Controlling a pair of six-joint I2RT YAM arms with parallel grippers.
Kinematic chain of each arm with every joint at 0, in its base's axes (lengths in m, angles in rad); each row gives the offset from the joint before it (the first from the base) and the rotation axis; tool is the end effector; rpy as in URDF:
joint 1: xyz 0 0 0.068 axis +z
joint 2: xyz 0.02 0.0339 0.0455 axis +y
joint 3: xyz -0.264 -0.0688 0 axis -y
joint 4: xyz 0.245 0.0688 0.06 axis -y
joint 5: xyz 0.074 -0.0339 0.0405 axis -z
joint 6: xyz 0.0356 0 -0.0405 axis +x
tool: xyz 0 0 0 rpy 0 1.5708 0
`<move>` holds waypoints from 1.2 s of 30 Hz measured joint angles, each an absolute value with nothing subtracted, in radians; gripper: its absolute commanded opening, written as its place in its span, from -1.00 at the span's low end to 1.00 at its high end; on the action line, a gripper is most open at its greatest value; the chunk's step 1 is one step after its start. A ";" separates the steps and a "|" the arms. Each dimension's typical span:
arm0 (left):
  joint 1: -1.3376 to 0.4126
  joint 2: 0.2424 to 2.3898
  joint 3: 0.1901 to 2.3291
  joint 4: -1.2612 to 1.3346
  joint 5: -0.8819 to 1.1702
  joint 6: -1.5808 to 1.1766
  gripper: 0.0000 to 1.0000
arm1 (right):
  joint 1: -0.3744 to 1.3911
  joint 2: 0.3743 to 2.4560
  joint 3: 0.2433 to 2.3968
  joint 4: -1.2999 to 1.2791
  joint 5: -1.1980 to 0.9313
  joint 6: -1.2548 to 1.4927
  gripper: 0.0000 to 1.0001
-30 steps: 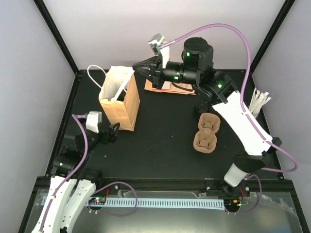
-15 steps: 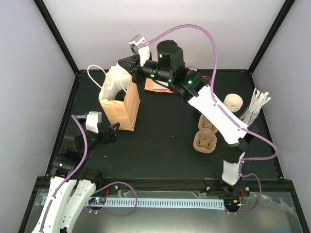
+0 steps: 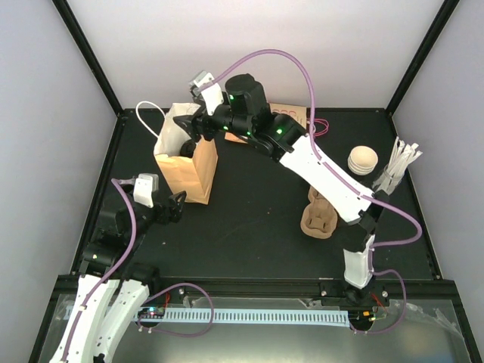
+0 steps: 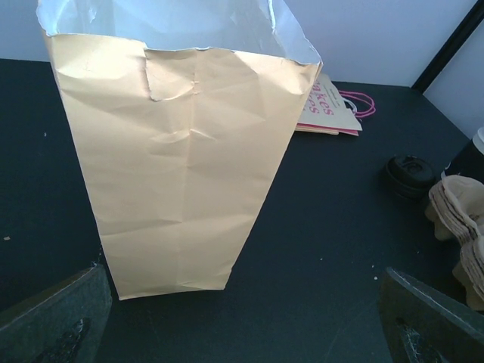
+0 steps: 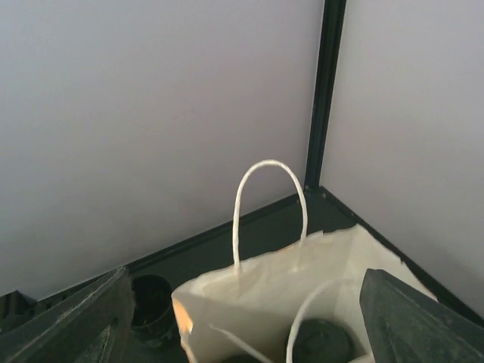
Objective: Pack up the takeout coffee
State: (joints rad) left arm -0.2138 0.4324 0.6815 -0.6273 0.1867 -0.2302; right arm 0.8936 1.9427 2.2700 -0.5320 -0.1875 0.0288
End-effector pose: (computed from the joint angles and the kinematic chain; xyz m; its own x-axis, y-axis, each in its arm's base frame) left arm 0.1004 -0.0286 0.3024 -0.4374 -0.1345 -0.8892 0.2848 0.9172 -0.2788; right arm 0.2676 0.3434 0.4729 -0.1527 -0.1447 -0.9776 -0.8760 0.4778 0.0661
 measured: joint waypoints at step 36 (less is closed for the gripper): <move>-0.214 0.511 0.682 -0.628 0.176 -0.241 0.83 | 0.719 1.038 1.053 -0.448 0.043 0.156 1.00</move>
State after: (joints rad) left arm -0.2138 0.5114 0.6815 -0.6277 0.1757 -0.2409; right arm 0.7185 1.0378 1.0531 -0.4484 0.0433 0.1558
